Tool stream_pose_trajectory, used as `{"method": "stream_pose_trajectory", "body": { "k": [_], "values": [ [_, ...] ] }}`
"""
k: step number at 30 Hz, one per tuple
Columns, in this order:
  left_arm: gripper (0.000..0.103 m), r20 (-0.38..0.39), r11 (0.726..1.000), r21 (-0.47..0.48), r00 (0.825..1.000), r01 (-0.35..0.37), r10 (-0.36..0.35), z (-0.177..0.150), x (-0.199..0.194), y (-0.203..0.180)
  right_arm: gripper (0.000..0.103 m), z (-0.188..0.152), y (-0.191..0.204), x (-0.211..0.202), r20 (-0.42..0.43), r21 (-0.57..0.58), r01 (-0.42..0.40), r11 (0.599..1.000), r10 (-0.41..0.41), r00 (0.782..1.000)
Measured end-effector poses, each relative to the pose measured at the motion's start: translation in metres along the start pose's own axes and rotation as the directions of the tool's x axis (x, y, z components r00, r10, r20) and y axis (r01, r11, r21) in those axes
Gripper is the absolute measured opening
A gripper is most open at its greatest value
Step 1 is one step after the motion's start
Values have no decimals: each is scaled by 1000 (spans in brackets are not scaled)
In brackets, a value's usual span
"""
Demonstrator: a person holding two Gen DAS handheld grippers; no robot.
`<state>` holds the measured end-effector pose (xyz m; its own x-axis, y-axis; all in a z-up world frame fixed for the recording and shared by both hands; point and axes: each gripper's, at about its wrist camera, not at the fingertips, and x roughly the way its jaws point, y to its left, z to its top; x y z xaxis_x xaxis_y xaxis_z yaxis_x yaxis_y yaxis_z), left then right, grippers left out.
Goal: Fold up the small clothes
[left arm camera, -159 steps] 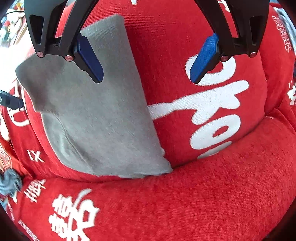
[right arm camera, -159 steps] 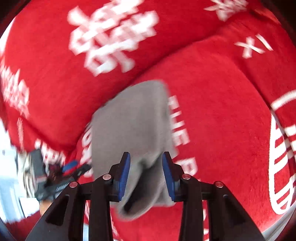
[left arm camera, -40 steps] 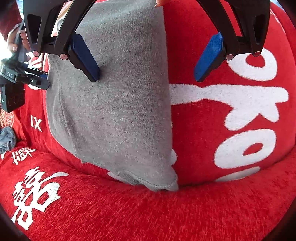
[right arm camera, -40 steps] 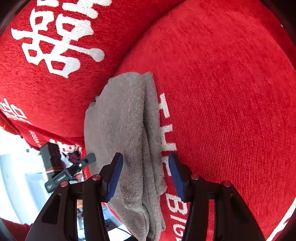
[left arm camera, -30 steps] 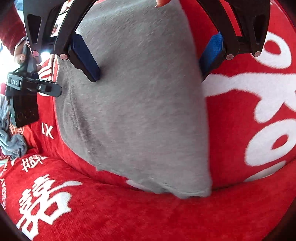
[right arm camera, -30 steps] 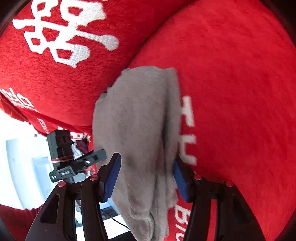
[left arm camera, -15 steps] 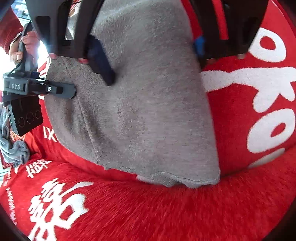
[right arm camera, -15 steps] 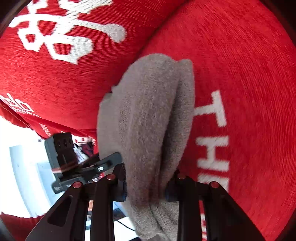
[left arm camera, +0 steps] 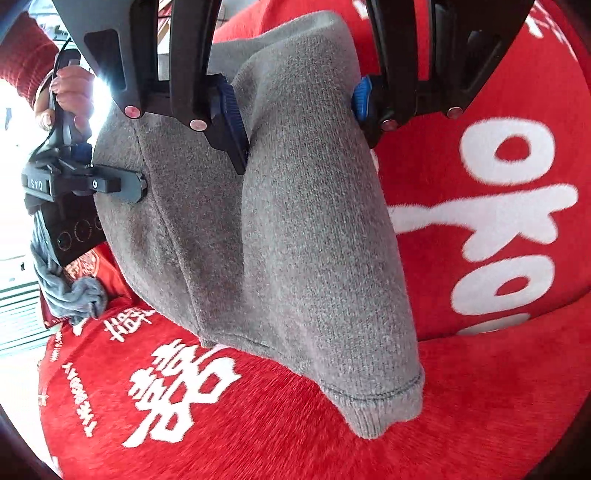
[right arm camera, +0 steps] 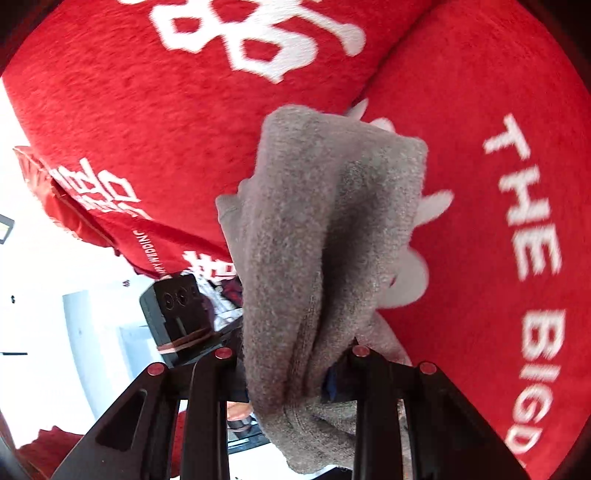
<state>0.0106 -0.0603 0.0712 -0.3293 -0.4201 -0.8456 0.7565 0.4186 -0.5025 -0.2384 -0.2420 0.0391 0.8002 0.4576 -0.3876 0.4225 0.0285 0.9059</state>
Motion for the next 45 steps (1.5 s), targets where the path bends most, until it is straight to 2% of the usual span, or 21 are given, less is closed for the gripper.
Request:
{"method": "stream_pose_trajectory", "body": {
  "k": [7, 11, 17, 20, 22, 24, 26, 27, 28, 30, 31, 32, 33, 34, 36, 38, 39, 40, 42, 44, 45],
  "values": [
    [50, -14, 1000, -12, 1000, -4, 4, -42, -61, 23, 30, -53, 13, 26, -16, 41, -44, 998, 44, 999],
    [50, -30, 999, -23, 999, -39, 38, -74, -95, 54, 30, -90, 14, 51, -39, 63, -66, 996, 68, 997],
    [50, -48, 993, -72, 995, -96, 93, -103, -110, 102, 30, -117, 5, 103, -84, 85, -72, 994, 79, 993],
    [50, -41, 988, -123, 995, -97, 93, -109, -100, 126, 30, -113, -3, 127, -102, 89, -20, 996, 29, 994],
    [50, -30, 982, -147, 993, -119, 116, -112, -92, 141, 30, -104, -9, 136, -112, 50, 83, 995, -77, 991],
    [50, -16, 972, -160, 985, -170, 169, -115, -88, 153, 31, -95, -16, 133, -88, 23, 208, 978, -205, 975],
    [54, -12, 955, -175, 971, -238, 240, -118, -90, 164, 34, -87, -17, 124, -60, 25, 308, 951, -306, 950],
    [65, -7, 947, -189, 965, -259, 262, -121, -93, 169, 43, -85, -14, 118, -40, 3, 395, 919, -394, 918],
    [73, 2, 939, -206, 960, -274, 281, -123, -96, 173, 53, -86, -10, 114, -15, -30, 483, 875, -483, 875],
    [73, 21, 926, -230, 950, -298, 311, -131, -107, 182, 57, -92, 9, 106, 59, -135, 664, 735, -663, 746],
    [73, 19, 921, -229, 944, -315, 328, -135, -111, 184, 57, -97, 15, 101, 85, -162, 688, 708, -684, 724],
    [73, 20, 917, -226, 939, -330, 343, -136, -114, 183, 57, -102, 18, 96, 97, -170, 691, 702, -686, 721],
    [73, 26, 913, -217, 933, -345, 358, -139, -117, 182, 57, -107, 22, 93, 104, -174, 686, 707, -679, 726],
    [73, 35, 912, -202, 928, -356, 370, -141, -120, 180, 57, -115, 27, 90, 104, -173, 668, 723, -661, 743],
    [73, 53, 915, -173, 924, -365, 378, -142, -125, 171, 54, -124, 40, 93, 112, -165, 655, 737, -646, 755],
    [73, 82, 922, -128, 922, -366, 377, -144, -129, 156, 38, -136, 47, 93, 133, -191, 647, 738, -633, 762],
    [73, 97, 928, -98, 925, -359, 368, -144, -129, 147, 23, -145, 53, 96, 140, -225, 647, 728, -633, 761],
    [73, 105, 934, -77, 929, -348, 355, -143, -128, 139, 13, -151, 59, 100, 145, -257, 651, 714, -637, 757],
    [73, 107, 952, -30, 946, -304, 305, -142, -121, 123, 10, -162, 68, 115, 155, -329, 665, 671, -656, 739],
    [73, 77, 965, 6, 962, -263, 262, -143, -106, 112, 10, -167, 73, 132, 153, -372, 681, 631, -682, 715],
    [73, 66, 967, 13, 965, -256, 255, -144, -99, 109, 10, -168, 69, 140, 144, -384, 694, 609, -703, 696]
  ]
}}
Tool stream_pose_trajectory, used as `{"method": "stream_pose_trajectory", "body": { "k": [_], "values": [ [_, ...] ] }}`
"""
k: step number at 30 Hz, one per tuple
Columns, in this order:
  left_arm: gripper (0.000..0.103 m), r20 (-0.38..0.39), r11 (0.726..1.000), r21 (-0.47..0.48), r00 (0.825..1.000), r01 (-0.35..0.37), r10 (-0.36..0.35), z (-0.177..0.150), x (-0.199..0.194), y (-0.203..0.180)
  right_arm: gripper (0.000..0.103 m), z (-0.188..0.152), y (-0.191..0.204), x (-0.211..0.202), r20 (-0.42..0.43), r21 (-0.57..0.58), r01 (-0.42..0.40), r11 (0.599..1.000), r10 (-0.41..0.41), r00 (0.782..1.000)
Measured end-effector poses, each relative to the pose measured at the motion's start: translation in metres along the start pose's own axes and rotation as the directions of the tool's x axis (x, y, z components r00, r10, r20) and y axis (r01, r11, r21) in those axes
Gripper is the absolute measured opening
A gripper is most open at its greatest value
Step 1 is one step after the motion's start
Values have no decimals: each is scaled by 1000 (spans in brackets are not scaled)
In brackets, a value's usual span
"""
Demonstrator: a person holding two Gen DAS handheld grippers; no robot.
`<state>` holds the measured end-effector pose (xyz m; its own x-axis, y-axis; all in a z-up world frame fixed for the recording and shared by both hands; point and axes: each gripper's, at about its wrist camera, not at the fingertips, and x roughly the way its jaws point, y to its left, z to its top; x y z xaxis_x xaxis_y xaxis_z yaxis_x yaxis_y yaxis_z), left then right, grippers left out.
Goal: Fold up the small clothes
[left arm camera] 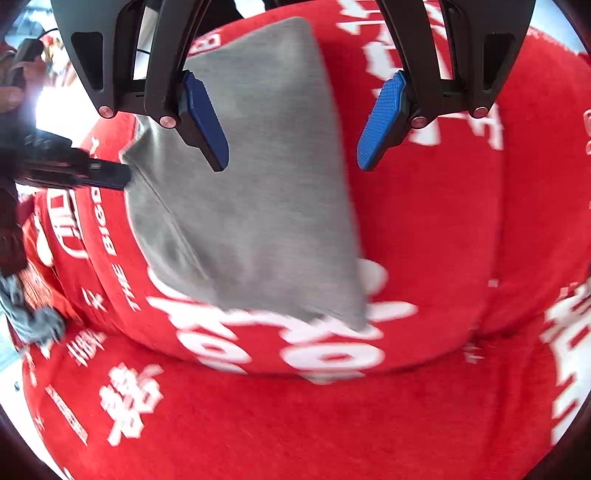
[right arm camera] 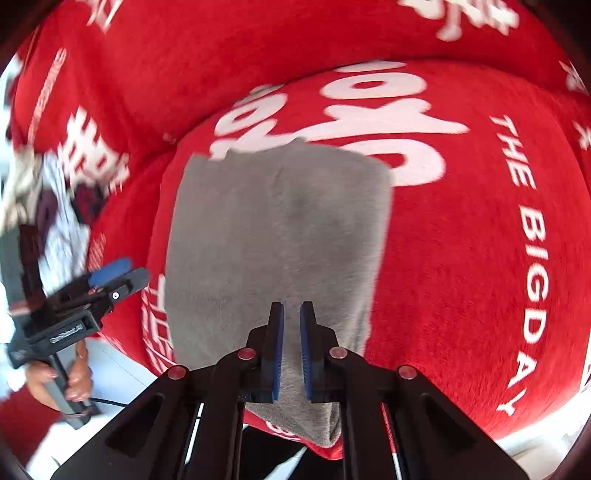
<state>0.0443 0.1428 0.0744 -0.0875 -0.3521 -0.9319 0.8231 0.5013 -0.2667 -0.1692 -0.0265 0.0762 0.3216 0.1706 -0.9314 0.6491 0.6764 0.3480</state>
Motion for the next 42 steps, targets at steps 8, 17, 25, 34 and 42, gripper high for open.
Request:
{"method": "stream_pose_trajectory", "body": {
  "k": [8, 17, 25, 34, 42],
  "values": [
    [73, -93, 999, 7, 994, -49, 50, -21, 39, -4, 3, -9, -23, 31, -17, -8, 93, 996, -93, 996],
    [73, -124, 995, -14, 988, -100, 97, -25, 28, -6, 4, -27, -20, 17, -16, 28, 132, 991, -131, 991],
    [73, -125, 992, -38, 985, -123, 118, -23, 20, -8, 13, -27, -32, 13, -47, 120, 122, 985, -117, 992],
    [74, -129, 989, -44, 983, -140, 134, -27, 16, -9, 20, -35, -33, 1, -45, 175, 144, 974, -138, 989],
    [101, -104, 987, -54, 984, -152, 145, -30, 5, -9, 22, -43, -34, -14, -45, 209, 162, 965, -156, 987]
  ]
}}
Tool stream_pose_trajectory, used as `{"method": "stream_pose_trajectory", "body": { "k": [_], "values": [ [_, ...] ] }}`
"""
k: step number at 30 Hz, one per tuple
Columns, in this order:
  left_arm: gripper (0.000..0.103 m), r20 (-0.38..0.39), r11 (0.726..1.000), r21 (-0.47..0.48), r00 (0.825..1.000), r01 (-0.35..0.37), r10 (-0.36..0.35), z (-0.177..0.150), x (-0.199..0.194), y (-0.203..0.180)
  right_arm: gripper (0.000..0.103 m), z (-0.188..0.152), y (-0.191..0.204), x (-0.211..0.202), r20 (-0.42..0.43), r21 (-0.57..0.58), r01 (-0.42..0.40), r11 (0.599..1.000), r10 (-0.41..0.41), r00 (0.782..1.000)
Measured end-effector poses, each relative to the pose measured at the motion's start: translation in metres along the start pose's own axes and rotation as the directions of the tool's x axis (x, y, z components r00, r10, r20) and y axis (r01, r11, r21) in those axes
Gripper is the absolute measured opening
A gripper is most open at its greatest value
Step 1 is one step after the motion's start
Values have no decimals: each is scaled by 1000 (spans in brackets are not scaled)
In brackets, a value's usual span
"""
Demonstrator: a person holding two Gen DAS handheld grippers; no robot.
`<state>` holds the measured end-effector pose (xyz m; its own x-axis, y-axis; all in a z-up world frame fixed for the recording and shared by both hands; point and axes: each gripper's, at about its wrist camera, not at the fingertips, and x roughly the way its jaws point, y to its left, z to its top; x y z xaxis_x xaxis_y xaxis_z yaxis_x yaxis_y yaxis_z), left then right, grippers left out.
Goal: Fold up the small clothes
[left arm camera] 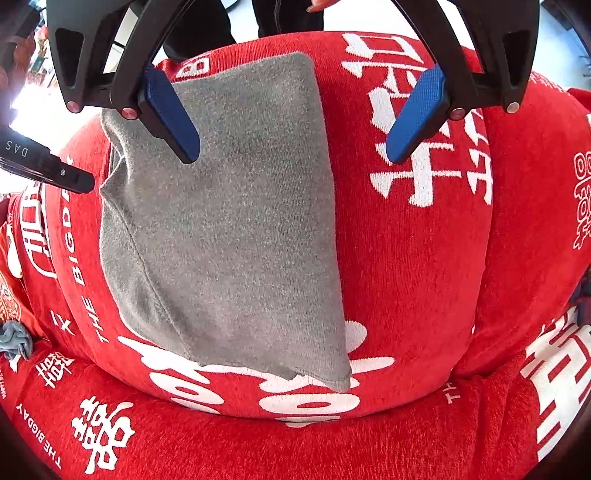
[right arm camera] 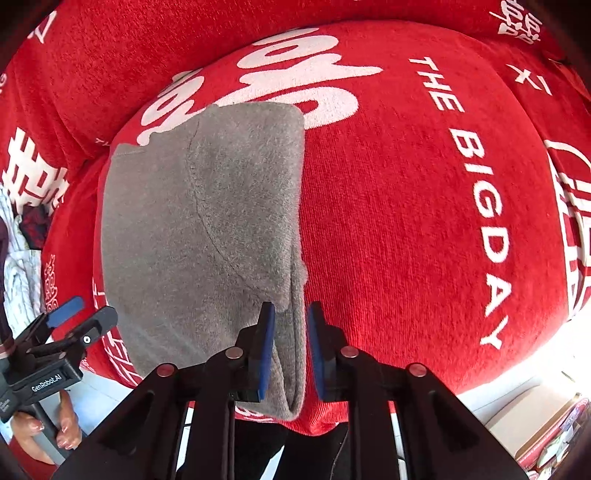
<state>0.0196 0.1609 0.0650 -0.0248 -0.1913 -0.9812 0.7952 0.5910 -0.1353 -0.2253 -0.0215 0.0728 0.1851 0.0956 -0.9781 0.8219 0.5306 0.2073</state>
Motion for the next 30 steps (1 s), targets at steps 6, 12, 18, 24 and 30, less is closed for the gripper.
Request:
{"method": "stream_pose_trajectory", "body": {
  "k": [6, 12, 18, 24, 30],
  "values": [
    [101, 15, 998, -18, 998, -64, 64, -1, -5, 0, 55, -1, 7, -3, 14, 3, 28, 1000, -28, 999],
    [101, 39, 997, -43, 997, -71, 73, 2, -13, -2, 81, 4, 27, -18, 82, -40, 31, 999, -28, 996],
    [101, 76, 995, -75, 994, -68, 74, 4, -21, 2, 89, 6, 44, -26, 126, -90, 76, 993, -64, 990],
    [101, 28, 992, -112, 997, -62, 66, 4, -19, 8, 89, 8, 46, -26, 128, -90, 115, 989, -103, 986],
    [101, -11, 988, -120, 995, -95, 95, 1, -17, 8, 89, 5, 48, -21, 94, -98, 109, 989, -100, 991]
  ]
}}
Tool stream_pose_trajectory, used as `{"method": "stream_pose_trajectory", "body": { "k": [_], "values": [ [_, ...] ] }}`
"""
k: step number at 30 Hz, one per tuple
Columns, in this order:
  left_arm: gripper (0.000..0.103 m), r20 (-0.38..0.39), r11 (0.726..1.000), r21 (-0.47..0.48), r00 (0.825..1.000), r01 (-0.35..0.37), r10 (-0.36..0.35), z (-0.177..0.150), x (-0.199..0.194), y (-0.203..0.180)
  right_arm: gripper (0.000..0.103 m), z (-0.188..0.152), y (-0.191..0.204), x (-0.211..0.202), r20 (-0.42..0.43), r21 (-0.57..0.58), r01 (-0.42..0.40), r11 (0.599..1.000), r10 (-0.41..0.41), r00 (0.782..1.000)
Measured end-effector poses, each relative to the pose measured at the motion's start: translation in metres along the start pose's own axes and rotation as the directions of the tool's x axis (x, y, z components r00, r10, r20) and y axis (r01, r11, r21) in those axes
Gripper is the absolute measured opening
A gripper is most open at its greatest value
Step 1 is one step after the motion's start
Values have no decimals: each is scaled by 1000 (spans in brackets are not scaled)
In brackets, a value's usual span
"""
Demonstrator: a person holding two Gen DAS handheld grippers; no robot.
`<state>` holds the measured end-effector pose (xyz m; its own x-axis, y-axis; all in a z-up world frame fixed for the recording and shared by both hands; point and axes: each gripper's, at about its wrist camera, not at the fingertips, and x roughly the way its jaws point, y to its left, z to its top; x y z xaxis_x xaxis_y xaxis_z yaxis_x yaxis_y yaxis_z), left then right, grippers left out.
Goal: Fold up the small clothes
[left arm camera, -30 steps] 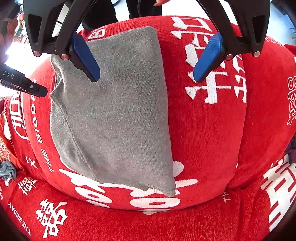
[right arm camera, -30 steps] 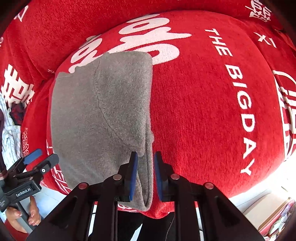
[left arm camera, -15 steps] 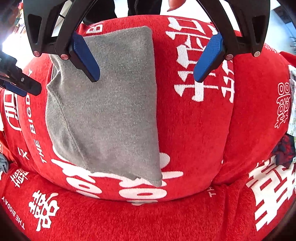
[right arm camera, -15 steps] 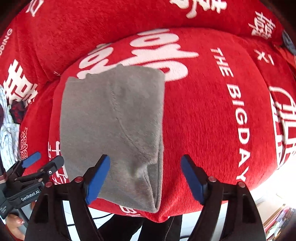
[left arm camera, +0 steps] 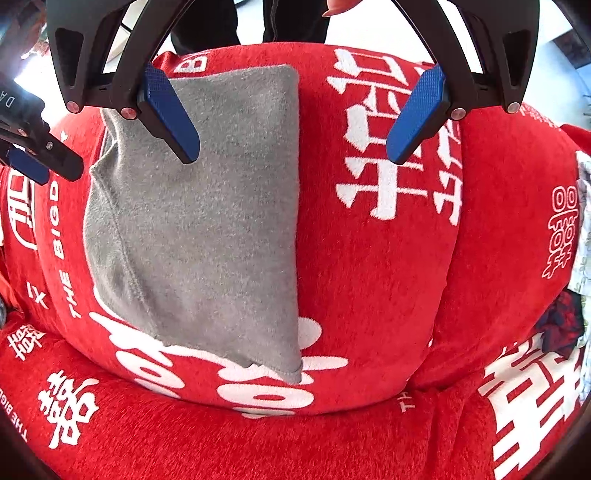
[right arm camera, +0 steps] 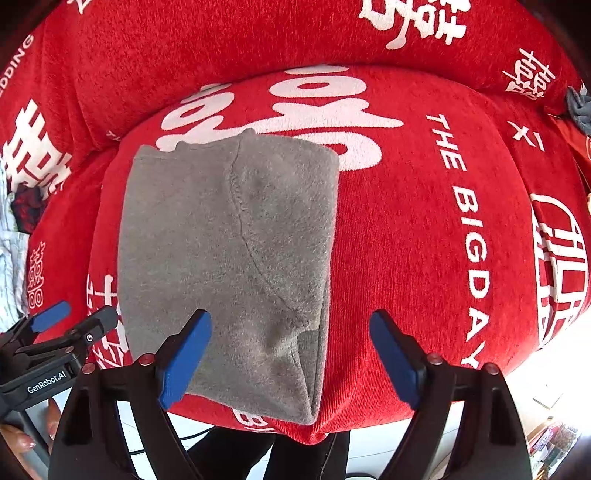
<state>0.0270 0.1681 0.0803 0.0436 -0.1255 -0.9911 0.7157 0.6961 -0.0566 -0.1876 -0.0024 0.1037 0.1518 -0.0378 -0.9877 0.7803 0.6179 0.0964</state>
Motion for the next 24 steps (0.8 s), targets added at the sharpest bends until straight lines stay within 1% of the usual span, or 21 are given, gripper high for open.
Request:
{"method": "stream_pose_trajectory", "body": {
  "k": [9, 16, 24],
  "values": [
    [101, -13, 999, 9, 999, -36, 36, 0, 2, 3, 89, 0, 3, 4, -21, -1, 12, 1000, -12, 1000],
    [101, -17, 999, 28, 999, -45, 45, 0, 4, 2, 89, -2, 4, 8, -30, 12, 24, 1000, -24, 999],
    [101, -22, 998, 23, 998, -59, 59, 1, 6, 2, 89, -2, 5, 10, -33, 21, 33, 999, -33, 999]
  ]
}}
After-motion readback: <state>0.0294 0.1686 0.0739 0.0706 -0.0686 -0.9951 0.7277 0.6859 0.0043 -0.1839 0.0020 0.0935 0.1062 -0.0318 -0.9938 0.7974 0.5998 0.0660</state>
